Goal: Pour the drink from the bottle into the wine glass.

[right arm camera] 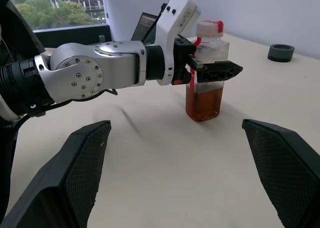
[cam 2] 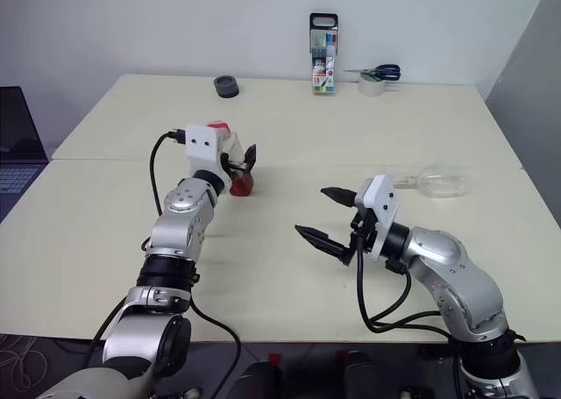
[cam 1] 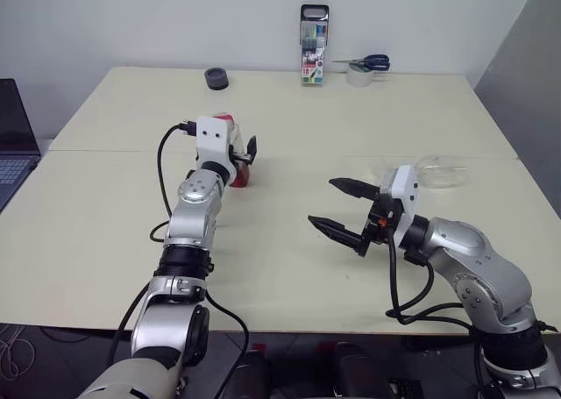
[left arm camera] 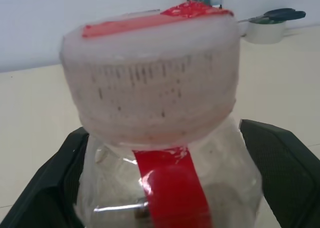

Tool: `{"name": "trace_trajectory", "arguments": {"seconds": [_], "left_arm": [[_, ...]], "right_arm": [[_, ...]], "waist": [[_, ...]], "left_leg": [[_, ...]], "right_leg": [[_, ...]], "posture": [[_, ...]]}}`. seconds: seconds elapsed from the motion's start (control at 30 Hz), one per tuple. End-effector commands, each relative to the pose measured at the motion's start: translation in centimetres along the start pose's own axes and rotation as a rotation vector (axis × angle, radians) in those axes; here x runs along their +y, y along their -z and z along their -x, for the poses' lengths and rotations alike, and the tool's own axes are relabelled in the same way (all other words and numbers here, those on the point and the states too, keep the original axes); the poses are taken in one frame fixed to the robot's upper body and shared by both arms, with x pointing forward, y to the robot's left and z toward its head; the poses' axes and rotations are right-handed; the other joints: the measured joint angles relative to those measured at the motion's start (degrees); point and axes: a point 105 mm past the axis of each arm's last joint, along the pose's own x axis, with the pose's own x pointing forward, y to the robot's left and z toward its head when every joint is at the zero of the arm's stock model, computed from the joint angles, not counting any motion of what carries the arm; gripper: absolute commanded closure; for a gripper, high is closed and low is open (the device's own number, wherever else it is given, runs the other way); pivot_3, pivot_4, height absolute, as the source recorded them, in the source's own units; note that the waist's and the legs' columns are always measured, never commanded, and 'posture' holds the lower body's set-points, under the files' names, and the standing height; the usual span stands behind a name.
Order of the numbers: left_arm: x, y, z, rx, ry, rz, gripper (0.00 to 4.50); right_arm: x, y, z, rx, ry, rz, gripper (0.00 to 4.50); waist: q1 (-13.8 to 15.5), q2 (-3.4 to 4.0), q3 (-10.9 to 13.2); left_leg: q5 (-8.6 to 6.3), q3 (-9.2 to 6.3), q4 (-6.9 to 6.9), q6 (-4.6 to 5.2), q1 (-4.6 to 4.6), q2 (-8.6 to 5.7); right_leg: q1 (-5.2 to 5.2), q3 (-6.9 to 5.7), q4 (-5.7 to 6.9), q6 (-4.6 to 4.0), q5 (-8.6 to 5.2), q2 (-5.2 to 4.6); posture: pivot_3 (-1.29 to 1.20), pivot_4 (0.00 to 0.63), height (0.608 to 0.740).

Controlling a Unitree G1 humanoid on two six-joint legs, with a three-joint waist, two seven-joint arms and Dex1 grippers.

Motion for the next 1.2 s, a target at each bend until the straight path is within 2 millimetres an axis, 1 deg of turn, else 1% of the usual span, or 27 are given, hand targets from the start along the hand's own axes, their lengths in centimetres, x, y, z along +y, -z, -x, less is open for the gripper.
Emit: {"name": "trace_trajectory", "arguments": {"seconds": [0.03,0.07,0.1,0.27,0.3,0.43,0.53,0.7,0.8,0.83,0.9,0.97,1.1,1.2], "left_arm": [[0.2,-2.2,-0.4,-0.066,-0.005,-0.030,0.43],[0.3,-2.2,-0.4,-0.066,-0.007,-0.033,0.61],[0.3,-2.2,-0.4,-0.066,-0.008,-0.034,0.91],[0.4,-2.0,-0.3,-0.065,-0.012,-0.028,2.57],[0.4,-2.0,-0.2,-0.064,-0.013,-0.025,2.70],[0.4,-1.8,0.1,-0.077,0.000,0.002,2.72],[-0.1,-2.0,0.3,-0.093,0.055,0.039,2.72],[-2.5,-3.5,0.5,-0.171,0.271,0.089,2.72],[-5.2,-4.1,0.8,-0.183,0.499,0.108,2.72],[-6.4,-4.2,1.2,-0.189,0.597,0.104,2.72],[-8.1,-4.6,1.8,-0.204,0.749,0.080,2.72],[-9.0,-4.9,2.1,-0.224,0.825,0.062,2.72],[-11.9,-6.1,3.0,-0.254,1.055,0.079,2.72],[-13.8,-6.1,4.5,-0.229,1.248,0.088,2.73]], "right_arm": [[0.4,-1.2,0.1,-0.027,-0.015,0.045,0.00],[0.4,-1.1,0.1,-0.025,-0.014,0.045,0.00],[0.4,-1.1,0.2,-0.024,-0.013,0.045,0.00],[0.3,-1.0,0.2,-0.022,-0.012,0.045,0.00],[0.3,-1.0,0.2,-0.022,-0.012,0.045,0.00],[0.3,-1.1,0.1,-0.024,-0.012,0.053,0.00],[0.1,-1.3,0.3,-0.021,-0.003,0.071,0.00],[-0.7,-2.0,1.6,-0.012,0.063,0.104,0.00],[-0.9,-2.2,2.7,0.008,0.111,0.118,0.00],[-0.8,-2.2,3.0,0.013,0.127,0.120,0.00],[-0.7,-2.5,3.4,0.016,0.156,0.116,0.00],[-0.5,-2.7,3.6,0.016,0.175,0.111,0.00],[-0.6,-3.9,3.2,-0.005,0.248,0.108,0.00],[-1.1,-4.8,2.2,-0.012,0.300,0.111,0.00]], "waist": [[0.00,0.00,0.00],[0.00,0.00,0.00],[0.00,0.00,0.00],[-0.02,0.00,0.00],[-0.04,0.00,0.00],[-0.04,0.00,0.00],[-0.02,0.00,0.00],[0.02,-0.02,0.01],[0.06,-0.02,0.01],[0.14,-0.02,0.02],[0.08,-0.02,0.02],[0.01,-0.03,0.02],[-0.15,-0.03,0.02],[-0.54,-0.03,0.02]], "left_leg": [[0.00,0.00,0.00,0.00,0.00,0.00],[0.00,0.00,0.00,0.00,0.00,0.00],[0.00,0.00,0.00,0.00,0.00,0.00],[0.00,0.00,0.00,-0.01,0.00,0.00],[0.00,0.01,0.00,-0.01,0.00,0.00],[0.01,0.00,0.00,-0.02,0.00,0.00],[0.02,0.01,0.00,-0.03,0.00,0.00],[0.03,-0.01,0.02,-0.05,-0.06,-0.02],[0.03,-0.01,0.01,-0.05,-0.07,-0.02],[0.03,0.00,0.00,-0.05,-0.08,-0.02],[0.03,0.01,0.00,-0.05,-0.10,-0.03],[0.03,0.03,0.01,-0.05,-0.09,-0.02],[-0.02,0.01,0.00,0.05,-0.07,0.01],[-0.03,0.04,0.01,0.06,-0.05,0.01]], "right_leg": [[0.00,0.00,0.00,0.00,0.00,0.00],[0.00,0.00,0.00,0.00,0.00,0.00],[0.00,0.00,0.00,0.00,0.00,0.00],[0.00,0.00,0.00,0.00,0.00,0.00],[-0.01,0.00,0.00,0.00,0.00,0.00],[-0.01,0.00,0.00,0.00,0.00,0.00],[-0.01,0.00,0.01,0.00,0.00,0.00],[-0.02,-0.01,-0.01,0.00,0.00,-0.01],[-0.02,-0.03,-0.04,0.00,0.00,-0.01],[-0.02,-0.03,-0.05,0.00,0.00,-0.01],[-0.02,-0.03,-0.06,0.00,0.00,-0.01],[-0.02,-0.02,-0.06,0.00,0.00,0.00],[-0.02,-0.02,-0.02,0.00,0.00,0.07],[-0.02,0.02,0.01,0.00,0.00,0.07]], "posture": [[0.00,0.150,0.740],[0.00,0.150,0.740],[0.00,0.150,0.740],[0.00,0.150,0.740],[0.00,0.150,0.740],[0.00,0.150,0.740],[0.00,0.150,0.740],[0.00,0.150,0.740],[0.00,0.150,0.740],[0.00,0.150,0.740],[0.00,0.150,0.740],[0.00,0.150,0.740],[0.00,0.150,0.740],[0.00,0.150,0.740]]}}
